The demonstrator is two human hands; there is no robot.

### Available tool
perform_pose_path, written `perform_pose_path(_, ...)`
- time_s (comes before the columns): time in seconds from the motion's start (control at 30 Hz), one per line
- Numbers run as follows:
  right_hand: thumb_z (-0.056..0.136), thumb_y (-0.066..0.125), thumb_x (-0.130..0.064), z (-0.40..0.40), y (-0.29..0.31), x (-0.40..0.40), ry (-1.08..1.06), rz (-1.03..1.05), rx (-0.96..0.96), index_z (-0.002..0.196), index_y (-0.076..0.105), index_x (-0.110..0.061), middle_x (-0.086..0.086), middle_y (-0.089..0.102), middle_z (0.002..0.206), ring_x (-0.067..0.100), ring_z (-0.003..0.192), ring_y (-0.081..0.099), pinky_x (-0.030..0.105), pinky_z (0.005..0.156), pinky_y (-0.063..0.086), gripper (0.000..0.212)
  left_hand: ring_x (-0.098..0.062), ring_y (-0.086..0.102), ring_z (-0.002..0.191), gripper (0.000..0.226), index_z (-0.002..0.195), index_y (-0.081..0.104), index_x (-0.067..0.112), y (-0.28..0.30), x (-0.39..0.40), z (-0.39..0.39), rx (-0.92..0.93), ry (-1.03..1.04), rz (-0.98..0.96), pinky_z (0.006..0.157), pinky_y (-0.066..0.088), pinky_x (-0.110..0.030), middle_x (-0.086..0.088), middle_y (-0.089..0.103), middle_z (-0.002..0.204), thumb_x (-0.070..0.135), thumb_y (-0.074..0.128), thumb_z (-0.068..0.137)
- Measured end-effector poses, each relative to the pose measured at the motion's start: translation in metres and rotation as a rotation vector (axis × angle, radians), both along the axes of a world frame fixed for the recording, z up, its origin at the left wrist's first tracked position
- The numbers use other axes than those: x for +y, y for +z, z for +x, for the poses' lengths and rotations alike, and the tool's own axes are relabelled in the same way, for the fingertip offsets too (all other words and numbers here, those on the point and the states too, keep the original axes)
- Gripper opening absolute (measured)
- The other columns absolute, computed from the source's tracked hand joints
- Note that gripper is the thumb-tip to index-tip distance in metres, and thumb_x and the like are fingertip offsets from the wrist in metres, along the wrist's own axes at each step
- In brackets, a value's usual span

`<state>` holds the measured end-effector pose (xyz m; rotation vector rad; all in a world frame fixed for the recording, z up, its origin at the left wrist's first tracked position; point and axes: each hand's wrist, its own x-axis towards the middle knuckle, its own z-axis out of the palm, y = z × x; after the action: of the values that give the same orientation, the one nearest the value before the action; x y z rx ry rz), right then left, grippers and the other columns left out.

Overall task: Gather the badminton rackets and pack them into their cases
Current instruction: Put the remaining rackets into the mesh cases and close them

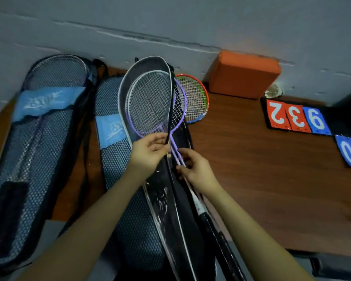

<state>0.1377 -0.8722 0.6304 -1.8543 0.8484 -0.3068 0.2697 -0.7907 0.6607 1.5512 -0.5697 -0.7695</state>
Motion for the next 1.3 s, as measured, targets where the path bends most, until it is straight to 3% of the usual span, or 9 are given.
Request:
perform_pose_path(0.13, 0.084, 0.061, -0.008, 0.035, -0.014, -0.003, 0.149, -0.414, 0.136, 0.13, 0.048, -0.007, 0.011, 0.054, 0.118, 0.028, 0.107, 0.053, 0.037, 0.087, 0.046, 0.048, 0.0, 0.063, 0.068, 0.028, 0.103, 0.059, 0.008, 0.006, 0.008, 0.038, 0.021, 0.03, -0.019, 0.064, 0.051, -0.012, 0.001, 0.064, 0.084, -0.01, 0.061, 0.08)
perform_pose_path(0.27, 0.082, 0.057, -0.012, 0.058, -0.039, 0.004, 0.183, -0.668, 0.281, 0.116, 0.058, -0.006, 0.012, 0.059, 0.104, 0.036, 0.092, 0.054, 0.044, 0.069, 0.052, 0.035, -0.015, 0.06, 0.072, 0.027, 0.107, 0.059, 0.002, -0.001, 0.006, 0.064, 0.029, 0.019, 0.033, 0.07, 0.055, -0.021, -0.005, 0.062, 0.081, -0.008, 0.058, 0.083)
perform_pose_path(0.4, 0.086, 0.044, -0.031, 0.059, -0.048, 0.004, 0.121, -0.792, 0.415, 0.115, 0.06, -0.019, 0.003, 0.061, 0.112, 0.026, 0.094, 0.049, 0.038, 0.077, 0.046, 0.036, -0.001, 0.057, 0.068, 0.026, 0.11, 0.06, 0.002, -0.014, -0.005, 0.067, -0.053, -0.045, 0.061, 0.071, 0.051, -0.018, 0.001, 0.062, 0.079, 0.0, 0.06, 0.084)
perform_pose_path(0.53, 0.089, 0.04, -0.038, 0.032, -0.042, 0.009, 0.086, -0.763, 0.448, 0.121, 0.058, -0.026, 0.0, 0.06, 0.119, 0.021, 0.102, 0.042, 0.033, 0.082, 0.027, 0.038, -0.013, 0.058, 0.077, 0.031, 0.116, 0.059, 0.008, -0.025, -0.013, 0.056, -0.234, -0.06, 0.133, 0.081, 0.052, -0.031, -0.009, 0.062, 0.095, 0.012, 0.061, 0.086)
perform_pose_path(0.67, 0.091, 0.041, -0.037, -0.012, -0.034, 0.018, 0.014, -0.696, 0.435, 0.121, 0.058, -0.027, 0.0, 0.059, 0.116, 0.024, 0.097, 0.051, 0.034, 0.077, 0.033, 0.036, -0.019, 0.053, 0.105, 0.056, 0.138, 0.034, 0.014, -0.028, -0.014, 0.037, -0.463, -0.218, 0.217, 0.092, 0.046, -0.036, -0.004, 0.045, 0.118, 0.032, 0.055, 0.09)
perform_pose_path(0.77, 0.091, 0.04, -0.037, -0.048, -0.029, 0.026, 0.052, -0.684, 0.408, 0.118, 0.06, -0.025, 0.001, 0.06, 0.112, 0.027, 0.089, 0.055, 0.035, 0.071, 0.042, 0.035, -0.024, 0.031, 0.131, 0.073, 0.146, 0.012, 0.017, -0.037, -0.006, 0.011, -0.627, -0.425, 0.367, 0.106, 0.033, -0.04, -0.007, 0.029, 0.141, 0.047, 0.048, 0.09)
perform_pose_path(0.93, 0.094, 0.038, -0.041, -0.115, -0.029, 0.038, 0.092, -0.671, 0.343, 0.119, 0.061, -0.023, 0.003, 0.057, 0.116, 0.026, 0.091, 0.055, 0.034, 0.072, 0.045, 0.038, -0.03, 0.04, 0.115, 0.073, 0.14, 0.029, 0.009, -0.048, 0.042, -0.059, -0.885, -0.442, 0.326, 0.095, 0.036, -0.04, -0.013, 0.041, 0.127, 0.054, 0.046, 0.085)
perform_pose_path(1.03, 0.093, 0.037, -0.047, -0.15, -0.033, 0.044, 0.279, -0.659, 0.329, 0.127, 0.054, -0.026, 0.0, 0.055, 0.122, 0.024, 0.097, 0.056, 0.035, 0.073, 0.045, 0.043, -0.036, 0.049, 0.099, 0.066, 0.128, 0.046, 0.004, -0.059, 0.068, -0.105, -1.008, -0.315, 0.357, 0.082, 0.044, -0.044, -0.018, 0.05, 0.115, 0.041, 0.063, 0.077)
perform_pose_path(1.3, 0.077, 0.05, -0.07, -0.208, -0.047, 0.069, 0.548, -0.571, 0.401, 0.146, 0.01, -0.039, -0.004, 0.035, 0.137, 0.021, 0.115, 0.045, 0.033, 0.088, 0.031, 0.085, -0.035, 0.048, 0.1, 0.065, 0.13, 0.04, 0.007, -0.053, 0.122, -0.163, -0.96, -0.15, 0.695, 0.085, 0.042, -0.041, -0.016, 0.048, 0.111, 0.029, 0.069, 0.077)
